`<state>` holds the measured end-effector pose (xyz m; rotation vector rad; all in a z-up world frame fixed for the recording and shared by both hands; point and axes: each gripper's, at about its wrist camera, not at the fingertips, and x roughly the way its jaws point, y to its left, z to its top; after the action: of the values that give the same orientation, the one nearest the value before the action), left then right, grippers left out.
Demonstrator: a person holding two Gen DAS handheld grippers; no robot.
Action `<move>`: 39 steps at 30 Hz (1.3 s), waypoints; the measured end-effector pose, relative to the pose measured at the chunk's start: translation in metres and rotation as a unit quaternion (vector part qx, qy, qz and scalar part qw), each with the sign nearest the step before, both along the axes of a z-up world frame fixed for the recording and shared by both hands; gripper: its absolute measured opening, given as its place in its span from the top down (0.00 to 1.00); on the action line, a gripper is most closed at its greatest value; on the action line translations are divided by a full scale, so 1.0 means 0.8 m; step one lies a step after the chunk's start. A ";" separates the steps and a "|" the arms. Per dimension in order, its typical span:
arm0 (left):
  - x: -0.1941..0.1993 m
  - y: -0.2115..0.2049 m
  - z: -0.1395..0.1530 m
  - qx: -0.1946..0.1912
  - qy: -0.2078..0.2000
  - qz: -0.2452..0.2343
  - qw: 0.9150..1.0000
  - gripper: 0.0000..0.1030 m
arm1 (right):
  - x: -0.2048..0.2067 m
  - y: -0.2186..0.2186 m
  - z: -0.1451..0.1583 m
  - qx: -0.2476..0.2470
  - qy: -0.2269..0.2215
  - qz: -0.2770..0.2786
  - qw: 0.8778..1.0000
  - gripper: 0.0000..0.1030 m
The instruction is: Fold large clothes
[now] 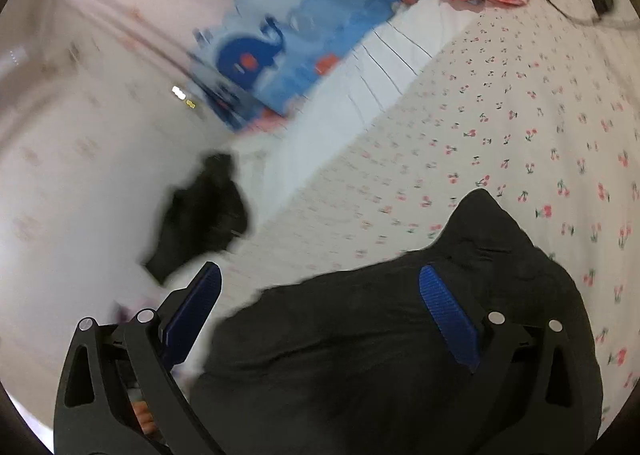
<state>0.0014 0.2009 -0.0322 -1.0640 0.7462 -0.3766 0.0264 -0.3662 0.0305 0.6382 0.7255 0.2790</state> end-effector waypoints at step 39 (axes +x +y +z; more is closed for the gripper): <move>0.015 -0.112 -0.045 0.325 0.080 -0.070 0.940 0.07 | -0.023 0.024 -0.101 -0.230 0.108 -0.026 0.967 0.07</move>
<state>0.0133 0.1117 -0.0681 -0.4181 1.0057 -0.1408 0.0080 -0.3467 -0.0506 0.2453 0.9447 -0.0136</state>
